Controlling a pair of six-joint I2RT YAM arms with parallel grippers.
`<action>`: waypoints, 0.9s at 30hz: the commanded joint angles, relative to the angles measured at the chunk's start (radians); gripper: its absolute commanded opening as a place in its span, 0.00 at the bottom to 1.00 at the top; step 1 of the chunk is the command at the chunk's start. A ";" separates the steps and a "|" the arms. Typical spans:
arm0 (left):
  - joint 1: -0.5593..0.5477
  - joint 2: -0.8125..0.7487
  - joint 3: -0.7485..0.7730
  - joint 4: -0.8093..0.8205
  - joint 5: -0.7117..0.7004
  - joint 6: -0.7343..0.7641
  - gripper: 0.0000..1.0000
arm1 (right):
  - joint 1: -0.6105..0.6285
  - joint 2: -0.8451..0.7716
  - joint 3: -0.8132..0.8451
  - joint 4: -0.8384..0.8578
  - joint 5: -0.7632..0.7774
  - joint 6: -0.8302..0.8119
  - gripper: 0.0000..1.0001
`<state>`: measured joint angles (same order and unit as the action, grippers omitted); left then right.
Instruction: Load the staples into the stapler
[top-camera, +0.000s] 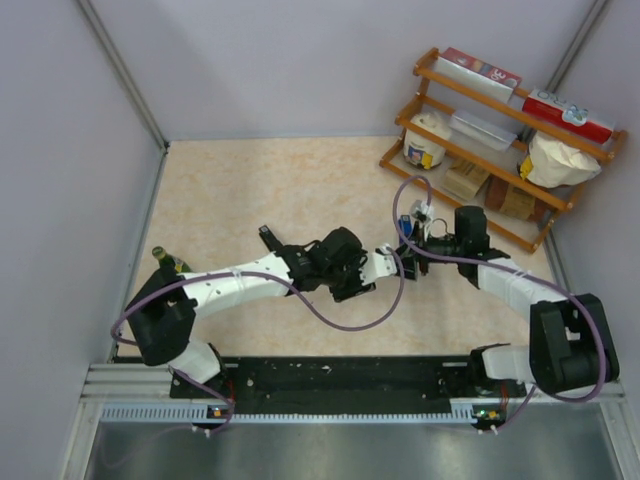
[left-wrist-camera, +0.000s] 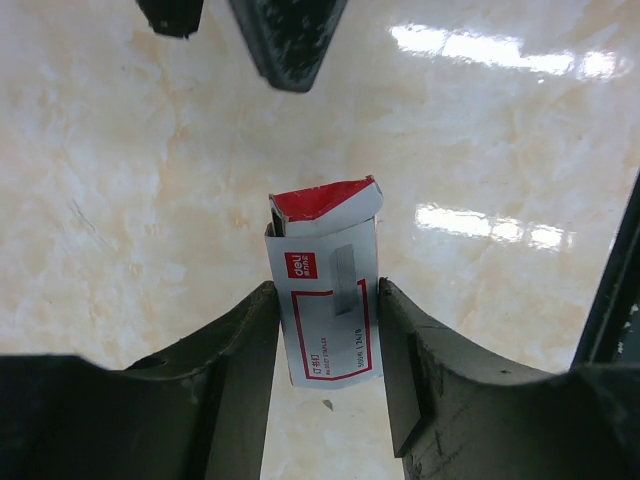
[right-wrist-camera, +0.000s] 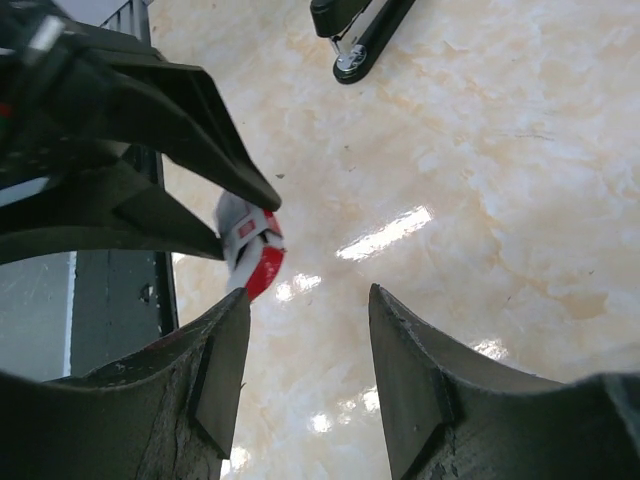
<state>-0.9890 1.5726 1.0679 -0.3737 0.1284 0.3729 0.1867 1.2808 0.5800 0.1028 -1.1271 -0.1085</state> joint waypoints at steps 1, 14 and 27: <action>-0.004 -0.075 0.003 0.025 0.089 0.037 0.48 | -0.007 0.034 0.052 0.093 0.007 0.087 0.50; -0.005 -0.060 0.033 0.030 0.033 0.038 0.49 | 0.065 0.117 0.110 -0.038 -0.039 0.050 0.46; -0.005 -0.060 0.040 0.029 0.025 0.032 0.50 | 0.117 0.144 0.124 -0.081 -0.051 0.029 0.45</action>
<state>-0.9928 1.5166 1.0679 -0.3737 0.1558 0.3992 0.2829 1.4067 0.6571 0.0326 -1.1542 -0.0444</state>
